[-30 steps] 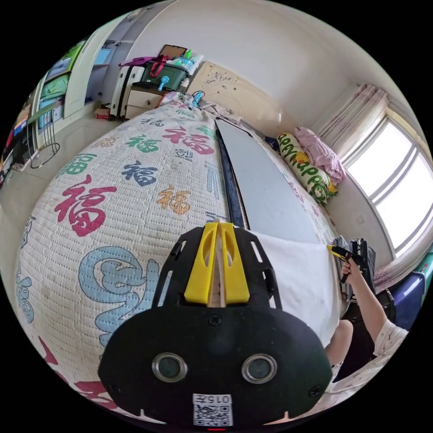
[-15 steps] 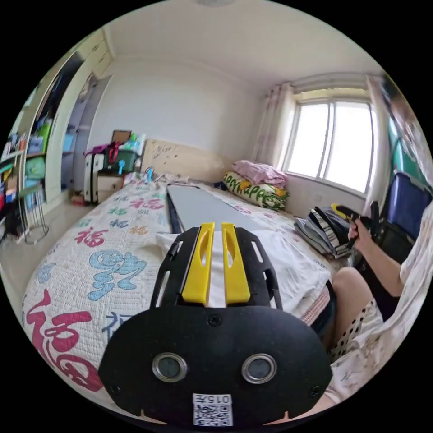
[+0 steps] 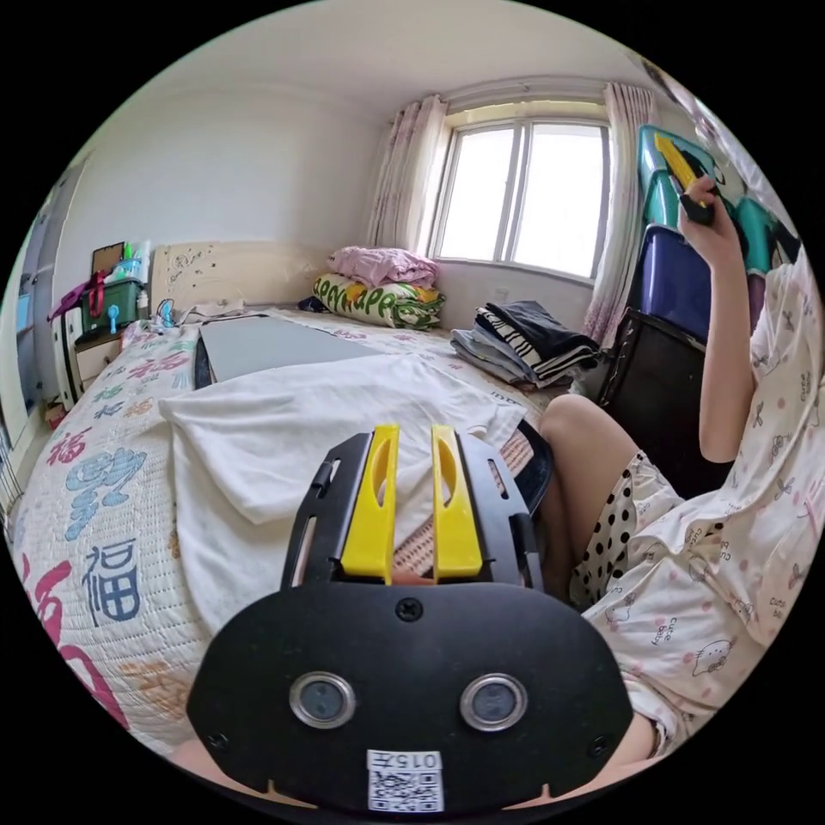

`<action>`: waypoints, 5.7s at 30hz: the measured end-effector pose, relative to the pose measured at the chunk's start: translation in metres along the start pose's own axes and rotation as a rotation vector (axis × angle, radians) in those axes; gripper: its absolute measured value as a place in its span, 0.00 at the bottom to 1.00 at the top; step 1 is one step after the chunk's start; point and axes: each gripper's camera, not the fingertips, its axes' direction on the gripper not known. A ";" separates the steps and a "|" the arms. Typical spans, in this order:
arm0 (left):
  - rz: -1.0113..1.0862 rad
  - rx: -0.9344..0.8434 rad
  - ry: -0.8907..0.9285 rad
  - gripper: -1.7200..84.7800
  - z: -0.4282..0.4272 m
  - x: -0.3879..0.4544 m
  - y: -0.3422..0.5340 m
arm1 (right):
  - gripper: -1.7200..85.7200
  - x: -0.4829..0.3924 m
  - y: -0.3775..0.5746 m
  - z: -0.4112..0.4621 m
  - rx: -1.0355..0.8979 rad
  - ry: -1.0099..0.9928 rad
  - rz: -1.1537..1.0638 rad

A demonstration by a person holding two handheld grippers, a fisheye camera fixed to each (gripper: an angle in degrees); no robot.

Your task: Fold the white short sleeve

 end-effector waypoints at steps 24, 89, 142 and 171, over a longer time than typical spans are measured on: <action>-0.131 -0.152 0.032 0.13 0.062 -0.117 0.090 | 0.10 0.176 0.177 0.003 -0.916 0.145 -0.038; 0.101 -0.555 -0.118 0.03 0.757 0.005 -0.408 | 0.03 0.676 0.012 0.273 -1.087 0.694 0.474; -0.165 -0.299 -0.182 0.10 0.314 -0.197 -0.211 | 0.13 0.399 0.120 0.108 -1.495 -0.292 0.117; 0.199 -0.492 -0.132 0.02 0.218 -0.035 0.073 | 0.01 0.498 0.219 0.020 -1.598 0.267 -0.315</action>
